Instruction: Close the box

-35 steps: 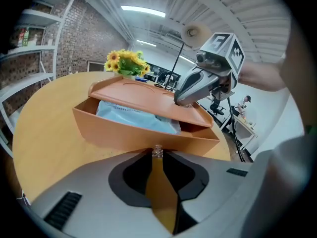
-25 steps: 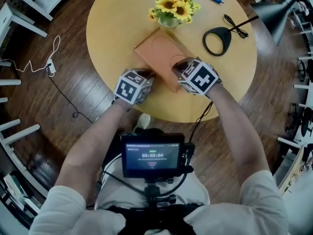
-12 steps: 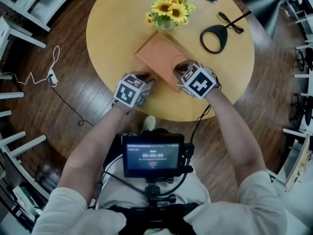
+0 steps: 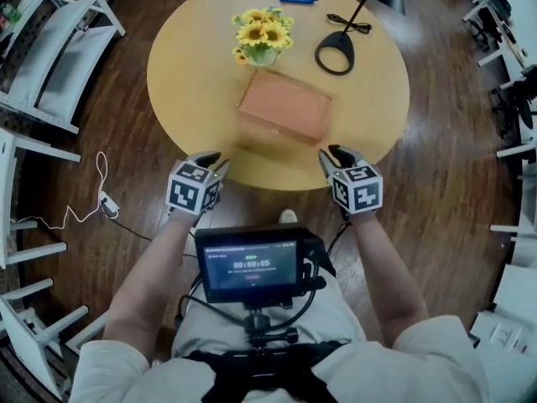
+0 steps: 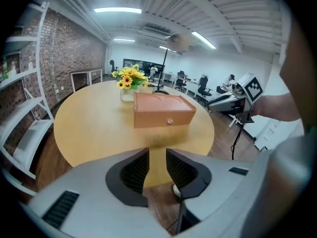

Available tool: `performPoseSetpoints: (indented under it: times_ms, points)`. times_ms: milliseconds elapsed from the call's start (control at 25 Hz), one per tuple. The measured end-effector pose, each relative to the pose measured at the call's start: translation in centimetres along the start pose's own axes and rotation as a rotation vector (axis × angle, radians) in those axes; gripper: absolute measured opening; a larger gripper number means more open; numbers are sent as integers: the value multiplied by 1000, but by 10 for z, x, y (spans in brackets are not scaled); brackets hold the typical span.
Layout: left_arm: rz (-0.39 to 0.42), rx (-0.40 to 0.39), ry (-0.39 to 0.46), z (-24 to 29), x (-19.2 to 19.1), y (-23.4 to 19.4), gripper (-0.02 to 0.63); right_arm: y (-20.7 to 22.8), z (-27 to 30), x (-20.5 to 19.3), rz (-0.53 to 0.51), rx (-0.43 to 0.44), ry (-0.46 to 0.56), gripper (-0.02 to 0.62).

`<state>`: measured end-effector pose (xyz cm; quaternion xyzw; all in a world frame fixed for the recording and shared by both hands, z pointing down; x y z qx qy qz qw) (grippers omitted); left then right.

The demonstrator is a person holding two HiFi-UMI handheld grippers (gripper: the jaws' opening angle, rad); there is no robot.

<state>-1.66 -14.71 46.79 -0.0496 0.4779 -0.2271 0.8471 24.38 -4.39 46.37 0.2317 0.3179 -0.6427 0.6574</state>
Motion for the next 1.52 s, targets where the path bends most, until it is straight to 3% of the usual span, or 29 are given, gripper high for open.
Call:
performPoseSetpoints:
  times_ms: [200, 360, 520, 880, 1520]
  points:
    - [84, -80, -45, -64, -21, 3, 112, -43, -67, -69, 258, -170, -12, 109]
    - [116, -126, -57, -109, -43, 10, 112, -91, -119, -112, 340, -240, -16, 109]
    - [109, -139, -61, -134, -57, 8, 112, -126, -147, -137, 395, -257, -50, 109]
    - [101, -143, -26, -201, -97, 32, 112, -200, -221, -172, 360, -287, -57, 107]
    - [73, -142, -63, -201, -116, 28, 112, -208, -222, -168, 333, -290, -57, 107]
Point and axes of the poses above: the fingertips, and each gripper's own axes: z forward along the fingers, y to its right, x out of its top, the point moved 5 cm from there along -z, backward along the fingers, and after that the axes turned 14 degrees about -x, right-handed, at the moved point
